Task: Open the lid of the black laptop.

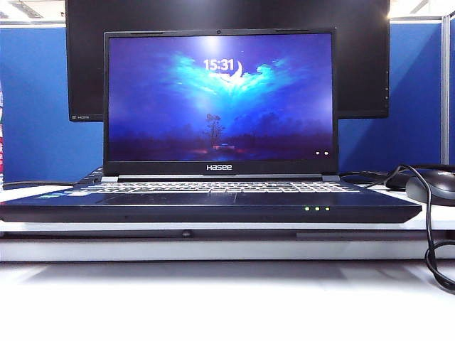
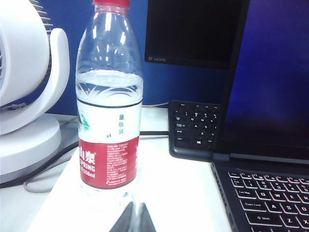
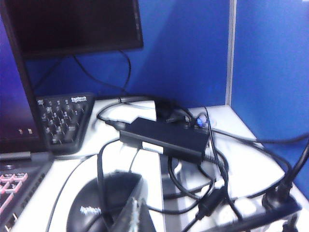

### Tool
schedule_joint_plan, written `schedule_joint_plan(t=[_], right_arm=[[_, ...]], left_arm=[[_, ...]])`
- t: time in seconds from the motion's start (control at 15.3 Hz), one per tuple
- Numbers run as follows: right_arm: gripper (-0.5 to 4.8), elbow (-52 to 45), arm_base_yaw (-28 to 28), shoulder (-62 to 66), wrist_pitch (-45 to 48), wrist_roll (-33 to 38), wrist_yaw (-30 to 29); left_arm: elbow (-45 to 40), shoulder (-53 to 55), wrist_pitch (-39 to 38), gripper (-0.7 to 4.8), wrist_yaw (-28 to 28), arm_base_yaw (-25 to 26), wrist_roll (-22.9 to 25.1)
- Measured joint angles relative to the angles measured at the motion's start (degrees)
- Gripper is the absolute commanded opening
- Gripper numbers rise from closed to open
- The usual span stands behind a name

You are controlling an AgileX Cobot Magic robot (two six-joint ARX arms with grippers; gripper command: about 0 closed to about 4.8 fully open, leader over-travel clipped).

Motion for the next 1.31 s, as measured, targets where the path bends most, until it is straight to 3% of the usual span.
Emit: schedule_joint_plan(t=[1.31], right_arm=[[-0.05,-0.1,2.5,-0.2,1.3,1.0,0.0]], left_arm=[[0.0,0.0,0.0,0.21,0.0,0.0,0.0]])
